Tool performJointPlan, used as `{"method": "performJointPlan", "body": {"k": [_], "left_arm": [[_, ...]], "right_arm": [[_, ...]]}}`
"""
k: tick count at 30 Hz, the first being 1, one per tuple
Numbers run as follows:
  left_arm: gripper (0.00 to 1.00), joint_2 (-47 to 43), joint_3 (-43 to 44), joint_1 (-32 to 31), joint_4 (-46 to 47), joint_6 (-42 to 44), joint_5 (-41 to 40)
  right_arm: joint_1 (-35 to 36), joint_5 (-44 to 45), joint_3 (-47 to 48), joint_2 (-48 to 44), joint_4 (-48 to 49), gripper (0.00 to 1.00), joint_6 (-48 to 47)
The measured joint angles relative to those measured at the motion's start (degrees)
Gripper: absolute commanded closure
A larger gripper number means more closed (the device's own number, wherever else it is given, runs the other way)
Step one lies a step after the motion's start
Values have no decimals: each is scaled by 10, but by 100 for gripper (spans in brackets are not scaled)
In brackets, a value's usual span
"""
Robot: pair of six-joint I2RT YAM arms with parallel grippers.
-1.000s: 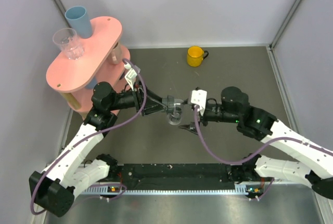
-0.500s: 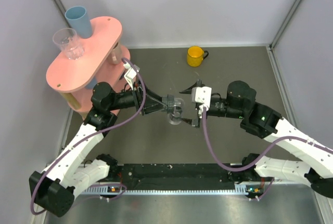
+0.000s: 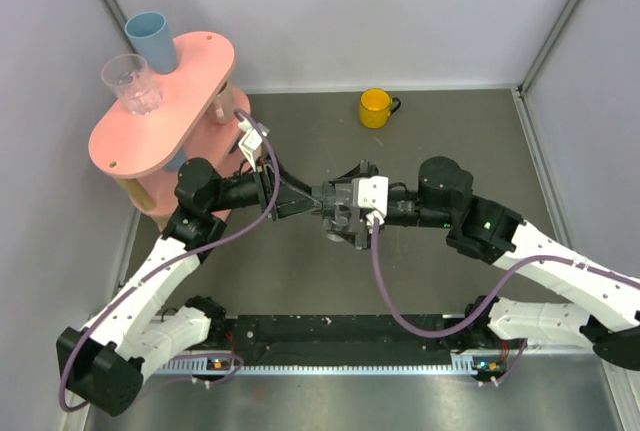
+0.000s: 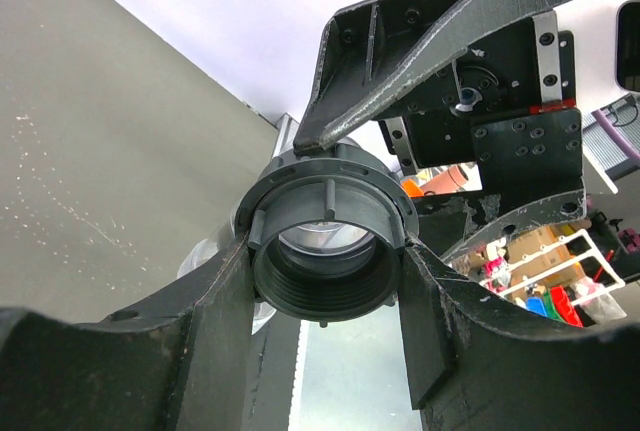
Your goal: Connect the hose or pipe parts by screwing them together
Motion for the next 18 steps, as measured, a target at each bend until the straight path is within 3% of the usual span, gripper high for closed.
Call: {"method": "performJointPlan", "body": {"k": [4, 7, 8, 11, 14, 18], "left_arm": [[100, 0, 0, 0, 9, -12, 3], [100, 0, 0, 0, 13, -16, 9], [100, 0, -1, 0, 15, -16, 10], [100, 0, -7, 2, 35, -11, 20], [100, 0, -30, 5, 80, 3, 38], [100, 0, -65, 10, 158, 64, 65]], "right_arm": [[10, 13, 0, 4, 14, 24, -12], [10, 21, 0, 6, 24, 47, -15], [10, 25, 0, 7, 30, 59, -14], [10, 30, 0, 8, 36, 79, -2], [9, 28, 4, 14, 27, 92, 31], [-12, -13, 32, 39, -12, 100, 102]]}}
